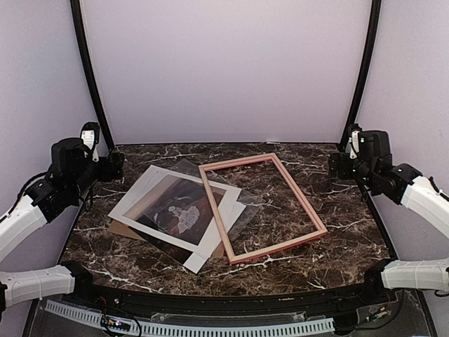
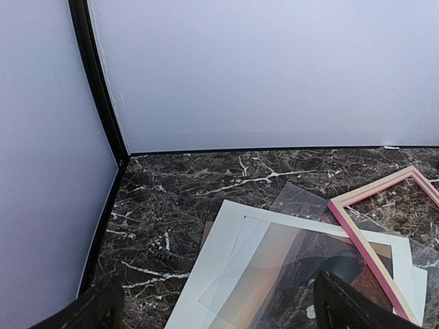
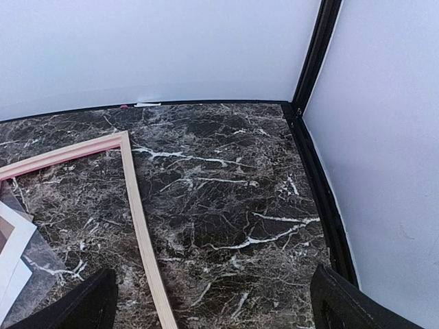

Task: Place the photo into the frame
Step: Move the frame body to the center of the board.

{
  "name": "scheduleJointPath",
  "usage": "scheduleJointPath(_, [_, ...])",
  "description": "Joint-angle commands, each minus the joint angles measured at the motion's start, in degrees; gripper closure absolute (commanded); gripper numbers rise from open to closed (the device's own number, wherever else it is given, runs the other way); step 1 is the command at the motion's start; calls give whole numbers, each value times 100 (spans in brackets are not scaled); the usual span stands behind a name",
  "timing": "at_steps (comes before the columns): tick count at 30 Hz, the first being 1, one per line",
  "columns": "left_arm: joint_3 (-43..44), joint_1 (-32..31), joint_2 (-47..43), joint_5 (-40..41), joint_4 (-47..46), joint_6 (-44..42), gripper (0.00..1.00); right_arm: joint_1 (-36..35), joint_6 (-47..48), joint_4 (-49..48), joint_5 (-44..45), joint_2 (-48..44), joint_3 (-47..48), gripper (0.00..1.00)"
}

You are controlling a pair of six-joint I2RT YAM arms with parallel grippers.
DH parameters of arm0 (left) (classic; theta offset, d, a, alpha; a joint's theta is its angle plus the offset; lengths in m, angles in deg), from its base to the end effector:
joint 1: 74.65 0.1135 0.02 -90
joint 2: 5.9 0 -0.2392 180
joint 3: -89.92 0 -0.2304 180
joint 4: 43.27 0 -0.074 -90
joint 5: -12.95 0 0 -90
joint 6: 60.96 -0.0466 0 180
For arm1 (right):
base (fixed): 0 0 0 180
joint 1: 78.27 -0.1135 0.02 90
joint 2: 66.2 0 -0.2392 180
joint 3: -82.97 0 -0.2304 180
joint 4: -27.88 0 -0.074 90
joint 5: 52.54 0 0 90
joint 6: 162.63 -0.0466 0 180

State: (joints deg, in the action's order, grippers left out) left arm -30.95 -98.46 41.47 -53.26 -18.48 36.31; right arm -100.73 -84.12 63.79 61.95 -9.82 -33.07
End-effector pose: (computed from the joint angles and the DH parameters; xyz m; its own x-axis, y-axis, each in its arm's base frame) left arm 0.1880 -0.0624 0.3102 -0.2059 -0.0357 -0.9779 -0.0163 0.9993 -0.0331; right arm 0.2092 0.0656 0.2878 -0.4318 0.0176 -0.9018 0.0771 0.9969 -0.0174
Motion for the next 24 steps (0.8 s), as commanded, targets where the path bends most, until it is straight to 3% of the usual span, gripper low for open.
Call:
scheduleJointPath(1, [-111,-38,-102,139,-334,-88,1,-54,52,-395,69,4,101,1])
scheduleJointPath(14, [-90,-51,41,42,-492,-31,1,-71,3,-452,131,244,339,1])
scheduleJointPath(19, [148,-53,270,-45,-396,-2,1,-82,-72,-214,208,787,785,1])
scheduleJointPath(24, [626,-62,979,-292,277,103,1,-92,-117,245,122,1643,1291,1])
